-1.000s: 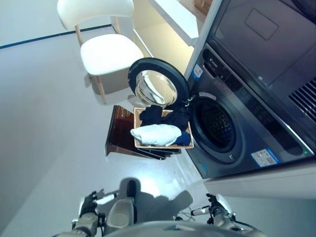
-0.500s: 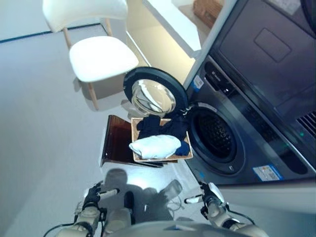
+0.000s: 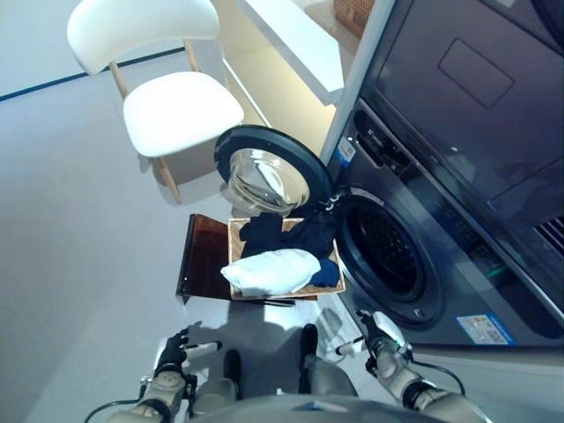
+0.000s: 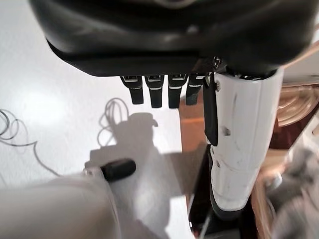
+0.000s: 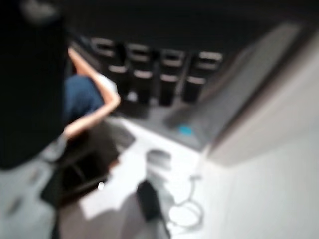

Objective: Pick up the clothes and place them into the washing machine

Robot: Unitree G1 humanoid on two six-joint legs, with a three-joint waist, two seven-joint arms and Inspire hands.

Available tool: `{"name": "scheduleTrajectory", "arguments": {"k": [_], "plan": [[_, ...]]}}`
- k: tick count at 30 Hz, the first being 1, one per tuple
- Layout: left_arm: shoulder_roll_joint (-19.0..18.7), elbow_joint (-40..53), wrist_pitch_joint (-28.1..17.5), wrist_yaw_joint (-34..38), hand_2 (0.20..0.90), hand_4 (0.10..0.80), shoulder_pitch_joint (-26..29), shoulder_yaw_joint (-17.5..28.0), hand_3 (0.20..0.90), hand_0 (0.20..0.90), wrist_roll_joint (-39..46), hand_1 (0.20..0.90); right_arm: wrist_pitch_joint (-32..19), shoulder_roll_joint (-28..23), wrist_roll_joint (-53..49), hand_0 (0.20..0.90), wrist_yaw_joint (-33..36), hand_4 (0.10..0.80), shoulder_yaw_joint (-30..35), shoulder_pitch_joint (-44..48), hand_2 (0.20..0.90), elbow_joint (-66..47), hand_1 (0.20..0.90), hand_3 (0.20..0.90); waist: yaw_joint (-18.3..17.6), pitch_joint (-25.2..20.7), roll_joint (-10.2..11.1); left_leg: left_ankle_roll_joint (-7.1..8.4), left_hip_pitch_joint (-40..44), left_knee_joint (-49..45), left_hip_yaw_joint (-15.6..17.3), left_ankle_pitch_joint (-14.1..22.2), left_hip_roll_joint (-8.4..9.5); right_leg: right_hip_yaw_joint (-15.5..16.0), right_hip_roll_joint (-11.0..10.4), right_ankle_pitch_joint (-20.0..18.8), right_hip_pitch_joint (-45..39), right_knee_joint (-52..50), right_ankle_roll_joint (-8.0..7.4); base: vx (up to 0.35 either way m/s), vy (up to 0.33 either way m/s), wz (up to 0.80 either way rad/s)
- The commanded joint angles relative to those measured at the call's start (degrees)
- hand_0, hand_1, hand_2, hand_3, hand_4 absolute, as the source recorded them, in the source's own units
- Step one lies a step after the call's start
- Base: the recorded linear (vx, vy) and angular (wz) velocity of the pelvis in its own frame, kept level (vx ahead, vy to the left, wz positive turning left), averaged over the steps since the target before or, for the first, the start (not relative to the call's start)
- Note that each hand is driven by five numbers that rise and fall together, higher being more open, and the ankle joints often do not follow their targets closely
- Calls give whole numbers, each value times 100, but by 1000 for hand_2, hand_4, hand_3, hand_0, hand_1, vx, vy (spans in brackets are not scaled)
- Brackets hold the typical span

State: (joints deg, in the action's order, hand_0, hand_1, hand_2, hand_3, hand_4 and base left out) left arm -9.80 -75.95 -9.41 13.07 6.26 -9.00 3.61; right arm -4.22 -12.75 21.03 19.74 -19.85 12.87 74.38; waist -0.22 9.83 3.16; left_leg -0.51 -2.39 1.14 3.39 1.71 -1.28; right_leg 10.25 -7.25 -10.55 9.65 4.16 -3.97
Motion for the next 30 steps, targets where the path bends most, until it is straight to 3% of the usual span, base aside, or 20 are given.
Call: {"name": "scheduleTrajectory", "arguments": {"k": [1, 5, 15, 30], "plan": [[33, 49, -194, 36, 900, 800, 272, -187, 900, 900, -115, 900, 51, -191, 161, 900, 316, 800, -311, 665, 900, 85, 900, 900, 20, -30, -58, 30, -354, 180, -324, -383, 228, -77, -200, 282, -85, -454, -402, 42, 5, 5], [36, 18, -189, 131, 900, 800, 333, -133, 900, 900, -137, 900, 152, -148, 625, 900, 471, 800, -488, 643, 900, -102, 900, 900, 0, -18, -133, 38, -313, 299, -344, -405, 248, -82, -239, 335, -55, -526, -420, 10, 14, 2], [145, 177, -289, 215, 900, 800, 368, -382, 900, 900, 19, 900, 446, -211, 2198, 900, 734, 800, -1459, 1695, 900, -526, 900, 900, 79, 149, -237, -6, -419, 271, -351, -389, 335, -145, -321, 311, 49, -565, -461, -16, 31, -3], [140, 157, -269, 285, 900, 800, 536, -506, 900, 900, 199, 900, 664, 54, 2526, 900, 691, 800, -1969, 2680, 900, -474, 900, 900, 242, 382, -134, -27, -658, 160, -378, -390, 377, -148, -370, 258, 193, -650, -489, -20, 13, 1]]}}
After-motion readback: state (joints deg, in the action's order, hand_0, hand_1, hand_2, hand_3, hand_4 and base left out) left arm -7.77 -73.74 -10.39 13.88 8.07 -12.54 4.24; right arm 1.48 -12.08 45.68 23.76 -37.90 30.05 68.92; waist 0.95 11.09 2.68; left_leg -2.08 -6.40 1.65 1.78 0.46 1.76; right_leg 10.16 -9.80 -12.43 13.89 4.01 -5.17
